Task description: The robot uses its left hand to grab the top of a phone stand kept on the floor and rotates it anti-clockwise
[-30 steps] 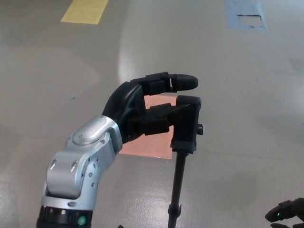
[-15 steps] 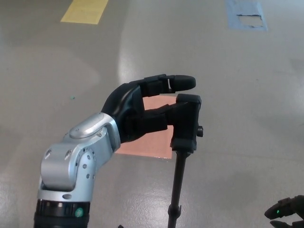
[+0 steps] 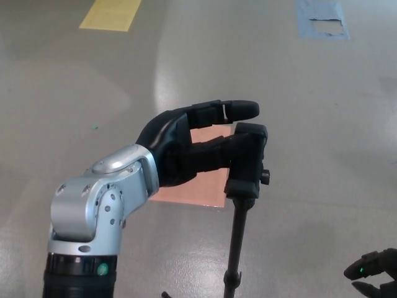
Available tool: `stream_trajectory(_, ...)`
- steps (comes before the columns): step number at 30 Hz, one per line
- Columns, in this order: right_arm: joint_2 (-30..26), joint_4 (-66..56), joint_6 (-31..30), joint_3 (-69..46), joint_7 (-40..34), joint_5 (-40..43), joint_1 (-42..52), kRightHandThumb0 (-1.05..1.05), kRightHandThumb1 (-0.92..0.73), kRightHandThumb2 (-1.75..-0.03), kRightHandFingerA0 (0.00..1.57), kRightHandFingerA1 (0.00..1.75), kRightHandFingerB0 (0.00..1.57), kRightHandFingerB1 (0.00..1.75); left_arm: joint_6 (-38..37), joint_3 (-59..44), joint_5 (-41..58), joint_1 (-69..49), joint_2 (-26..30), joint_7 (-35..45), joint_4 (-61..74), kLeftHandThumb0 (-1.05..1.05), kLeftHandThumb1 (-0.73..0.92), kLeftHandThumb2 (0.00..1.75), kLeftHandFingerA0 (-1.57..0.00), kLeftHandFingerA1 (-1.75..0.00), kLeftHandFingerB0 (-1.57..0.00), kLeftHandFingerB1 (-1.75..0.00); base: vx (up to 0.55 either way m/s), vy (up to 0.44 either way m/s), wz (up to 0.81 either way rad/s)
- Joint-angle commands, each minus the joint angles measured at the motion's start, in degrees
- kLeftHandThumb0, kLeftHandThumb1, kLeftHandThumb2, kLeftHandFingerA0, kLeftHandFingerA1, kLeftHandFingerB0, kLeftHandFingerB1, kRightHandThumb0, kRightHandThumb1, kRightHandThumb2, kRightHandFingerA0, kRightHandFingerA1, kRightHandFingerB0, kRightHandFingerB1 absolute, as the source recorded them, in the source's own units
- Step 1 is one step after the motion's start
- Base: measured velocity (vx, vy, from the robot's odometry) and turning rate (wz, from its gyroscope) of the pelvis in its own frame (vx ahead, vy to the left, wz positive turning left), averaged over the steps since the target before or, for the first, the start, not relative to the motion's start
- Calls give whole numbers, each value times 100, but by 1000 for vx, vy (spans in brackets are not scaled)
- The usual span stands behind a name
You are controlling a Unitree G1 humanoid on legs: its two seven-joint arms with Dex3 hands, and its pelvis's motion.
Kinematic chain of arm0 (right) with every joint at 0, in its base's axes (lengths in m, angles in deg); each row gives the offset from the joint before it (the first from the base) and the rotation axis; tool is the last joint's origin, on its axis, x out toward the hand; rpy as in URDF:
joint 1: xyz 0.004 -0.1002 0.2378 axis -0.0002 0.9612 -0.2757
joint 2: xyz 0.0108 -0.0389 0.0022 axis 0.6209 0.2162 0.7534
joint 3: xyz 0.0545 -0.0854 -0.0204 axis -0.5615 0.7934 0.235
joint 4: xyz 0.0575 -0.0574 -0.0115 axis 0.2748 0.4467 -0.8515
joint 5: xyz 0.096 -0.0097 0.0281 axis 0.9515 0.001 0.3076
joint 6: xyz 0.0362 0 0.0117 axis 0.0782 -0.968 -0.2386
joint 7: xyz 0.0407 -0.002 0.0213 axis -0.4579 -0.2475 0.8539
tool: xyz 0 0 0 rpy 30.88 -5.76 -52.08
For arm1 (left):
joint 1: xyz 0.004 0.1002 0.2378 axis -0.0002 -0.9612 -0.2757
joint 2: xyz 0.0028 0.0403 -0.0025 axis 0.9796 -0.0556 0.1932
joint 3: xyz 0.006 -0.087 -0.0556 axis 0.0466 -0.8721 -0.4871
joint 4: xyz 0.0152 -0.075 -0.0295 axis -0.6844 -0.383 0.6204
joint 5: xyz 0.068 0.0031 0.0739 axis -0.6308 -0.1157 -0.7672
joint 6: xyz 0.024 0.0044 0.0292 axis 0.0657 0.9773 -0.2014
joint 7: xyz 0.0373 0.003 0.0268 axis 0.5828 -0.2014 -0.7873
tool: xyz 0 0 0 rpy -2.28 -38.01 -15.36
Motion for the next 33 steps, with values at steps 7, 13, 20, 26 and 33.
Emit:
stream_trajectory(7,-73,54,-73,7,23,-42,-93,-51,-82,-65,54,46,33,33,1094,-54,242,-131,95,-217,-208,-15,66,59,-85,-60,-70,-53,0,0,0)
stream_trajectory(13,-69,62,-94,-5,13,-36,-101,-56,-68,-95,50,59,28,47,1106,-55,293,-146,87,-275,-243,-15,67,59,-84,-58,-69,-53,0,0,0)
stream_trajectory(20,-76,54,-95,1,14,-50,-124,-53,-82,-65,58,46,34,33,1064,-13,332,-140,118,-331,-245,-15,66,58,-82,-58,-69,-53,0,0,0)
stream_trajectory(26,-104,47,40,1,21,-65,-104,-55,-68,-94,49,59,28,47,895,-20,360,-195,72,-476,-171,-26,64,59,-66,-48,-53,-40,0,0,0)
stream_trajectory(33,-104,39,45,-32,50,-38,-85,-54,-76,-67,55,50,31,35,1222,-208,645,-152,89,-466,-114,-53,60,61,-18,-33,0,-18,0,0,0)
